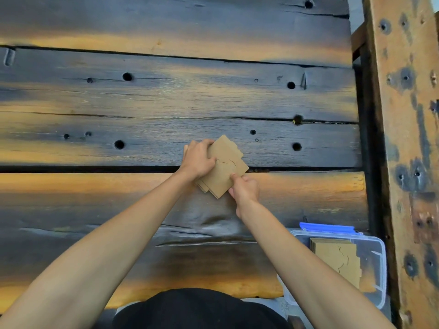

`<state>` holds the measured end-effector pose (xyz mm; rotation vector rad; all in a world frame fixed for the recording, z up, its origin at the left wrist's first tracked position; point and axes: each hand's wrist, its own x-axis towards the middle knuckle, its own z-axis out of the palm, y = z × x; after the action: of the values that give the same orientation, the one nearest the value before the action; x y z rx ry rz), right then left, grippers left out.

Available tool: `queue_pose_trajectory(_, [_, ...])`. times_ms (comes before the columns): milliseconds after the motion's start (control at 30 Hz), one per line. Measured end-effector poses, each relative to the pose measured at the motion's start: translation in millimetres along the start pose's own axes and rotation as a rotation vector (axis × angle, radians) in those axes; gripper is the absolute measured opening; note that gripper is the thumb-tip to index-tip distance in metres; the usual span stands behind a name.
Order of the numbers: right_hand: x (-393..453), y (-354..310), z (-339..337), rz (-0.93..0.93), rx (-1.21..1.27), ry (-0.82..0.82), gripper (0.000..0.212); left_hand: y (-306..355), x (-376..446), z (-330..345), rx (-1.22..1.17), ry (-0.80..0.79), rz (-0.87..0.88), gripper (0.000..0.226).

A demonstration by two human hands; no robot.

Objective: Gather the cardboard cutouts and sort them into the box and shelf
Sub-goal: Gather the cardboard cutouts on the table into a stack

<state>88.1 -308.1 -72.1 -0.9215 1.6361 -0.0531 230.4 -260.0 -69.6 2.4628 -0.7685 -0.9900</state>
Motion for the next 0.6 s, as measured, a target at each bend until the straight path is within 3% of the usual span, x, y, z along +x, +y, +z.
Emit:
queue_pose_trajectory(167, [2, 2, -4, 0.009, 0.045, -0.058, 0.025, -7, -10, -11, -0.235, -0.050, -0.098, 0.048])
queue_pose_trajectory(333, [-1, -1, -14, -0.080, 0.064, -0.056, 0.004, -8, -30, -17, -0.558, -0.136, -0.171, 0.045])
queue_pose_trajectory(433, [-7, -2, -20, -0.139, 0.065, -0.105, 0.022, -6, -44, -14, -0.777, -0.203, -0.223, 0.035])
queue_pose_trajectory(600, [-17, -1, -32, -0.239, 0.038, -0.126, 0.028, -2, -65, -5, -0.945, -0.241, -0.305, 0.035])
